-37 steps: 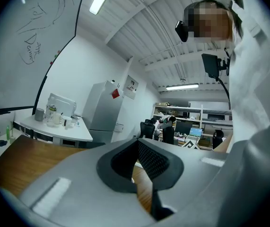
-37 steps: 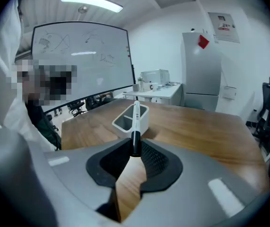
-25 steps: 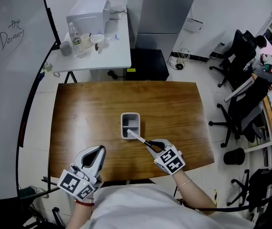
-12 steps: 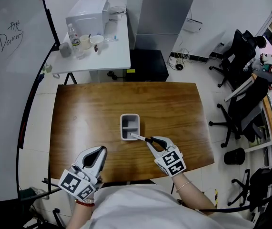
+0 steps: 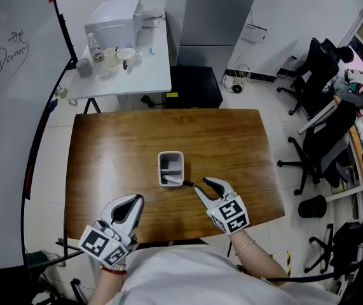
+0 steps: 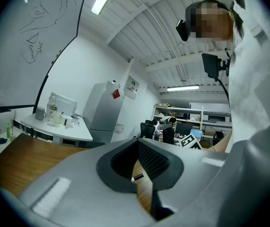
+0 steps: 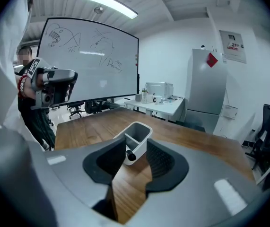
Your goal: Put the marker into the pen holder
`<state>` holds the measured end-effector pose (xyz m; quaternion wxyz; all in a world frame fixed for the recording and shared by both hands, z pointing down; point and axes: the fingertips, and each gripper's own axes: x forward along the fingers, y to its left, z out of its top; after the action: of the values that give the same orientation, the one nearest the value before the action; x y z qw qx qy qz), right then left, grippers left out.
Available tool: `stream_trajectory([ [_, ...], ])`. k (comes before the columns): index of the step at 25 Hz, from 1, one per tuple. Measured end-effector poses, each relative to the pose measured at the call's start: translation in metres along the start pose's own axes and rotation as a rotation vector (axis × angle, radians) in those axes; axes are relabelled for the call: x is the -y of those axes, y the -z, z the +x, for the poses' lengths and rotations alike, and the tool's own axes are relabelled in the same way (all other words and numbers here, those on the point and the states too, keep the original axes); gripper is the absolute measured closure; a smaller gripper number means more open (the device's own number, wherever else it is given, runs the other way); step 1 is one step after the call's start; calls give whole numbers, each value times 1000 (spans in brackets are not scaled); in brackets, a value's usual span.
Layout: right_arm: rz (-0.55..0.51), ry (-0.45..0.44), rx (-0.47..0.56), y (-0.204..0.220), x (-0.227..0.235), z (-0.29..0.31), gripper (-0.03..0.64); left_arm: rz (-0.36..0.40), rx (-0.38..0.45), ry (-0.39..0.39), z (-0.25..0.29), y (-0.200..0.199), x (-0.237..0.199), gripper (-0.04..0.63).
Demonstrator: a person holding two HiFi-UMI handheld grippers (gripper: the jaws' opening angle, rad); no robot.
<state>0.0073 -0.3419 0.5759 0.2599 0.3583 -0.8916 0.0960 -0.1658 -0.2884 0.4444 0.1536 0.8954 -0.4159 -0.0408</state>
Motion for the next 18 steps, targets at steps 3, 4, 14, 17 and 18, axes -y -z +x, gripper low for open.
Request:
stream_trajectory([
  [3, 9, -5, 28, -6, -3, -7, 495, 0, -2, 2, -2, 0, 1, 595],
  [4, 10, -8, 45, -10, -4, -10, 495, 0, -3, 3, -2, 1, 3, 595],
  [14, 58, 12, 200, -48, -28, -37, 499, 34, -9, 57, -21, -4, 16, 595],
  [17, 72, 16, 237, -54, -48, -39, 502, 24, -16, 79, -35, 0, 14, 595],
  [18, 71, 16, 250, -56, -57, -40, 502, 22, -18, 91, -40, 3, 14, 595],
])
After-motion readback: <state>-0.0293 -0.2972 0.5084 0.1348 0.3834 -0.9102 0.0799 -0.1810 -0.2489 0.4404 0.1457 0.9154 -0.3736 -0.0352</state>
